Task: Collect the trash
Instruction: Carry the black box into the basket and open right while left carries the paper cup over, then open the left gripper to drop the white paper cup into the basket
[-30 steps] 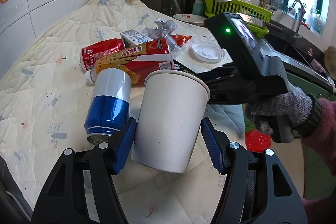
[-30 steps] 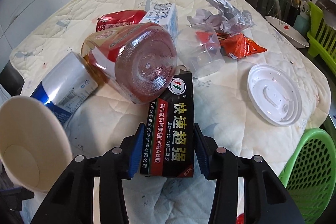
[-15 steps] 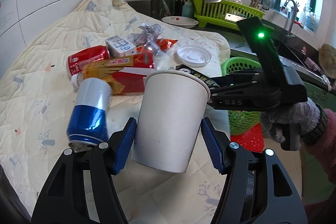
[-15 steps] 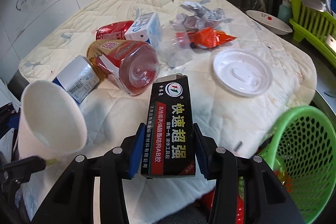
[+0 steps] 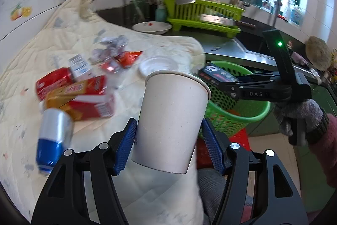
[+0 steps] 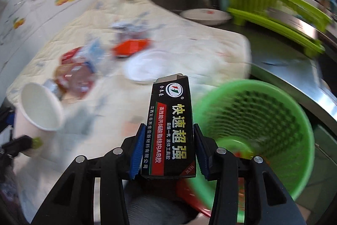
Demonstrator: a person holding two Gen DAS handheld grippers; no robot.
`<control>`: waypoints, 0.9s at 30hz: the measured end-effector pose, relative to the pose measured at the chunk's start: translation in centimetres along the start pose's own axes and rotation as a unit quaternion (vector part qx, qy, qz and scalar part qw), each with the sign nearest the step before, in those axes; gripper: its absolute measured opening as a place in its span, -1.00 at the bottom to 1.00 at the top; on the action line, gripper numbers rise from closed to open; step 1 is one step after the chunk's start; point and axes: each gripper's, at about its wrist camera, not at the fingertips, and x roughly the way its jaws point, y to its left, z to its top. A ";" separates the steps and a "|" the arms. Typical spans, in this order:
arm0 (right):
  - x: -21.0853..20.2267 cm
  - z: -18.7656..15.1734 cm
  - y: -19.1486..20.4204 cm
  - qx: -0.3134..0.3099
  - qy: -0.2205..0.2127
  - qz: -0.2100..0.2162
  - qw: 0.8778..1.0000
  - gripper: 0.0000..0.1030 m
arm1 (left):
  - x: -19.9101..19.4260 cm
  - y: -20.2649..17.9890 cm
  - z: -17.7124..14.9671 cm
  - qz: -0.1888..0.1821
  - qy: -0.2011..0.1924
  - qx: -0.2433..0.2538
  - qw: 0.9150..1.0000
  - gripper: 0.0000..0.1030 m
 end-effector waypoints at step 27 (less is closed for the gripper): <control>0.7 -3.8 -14.7 0.115 0.023 -0.065 0.991 -0.14 | 12.5 -11.4 6.6 -0.073 0.059 0.058 0.994 0.22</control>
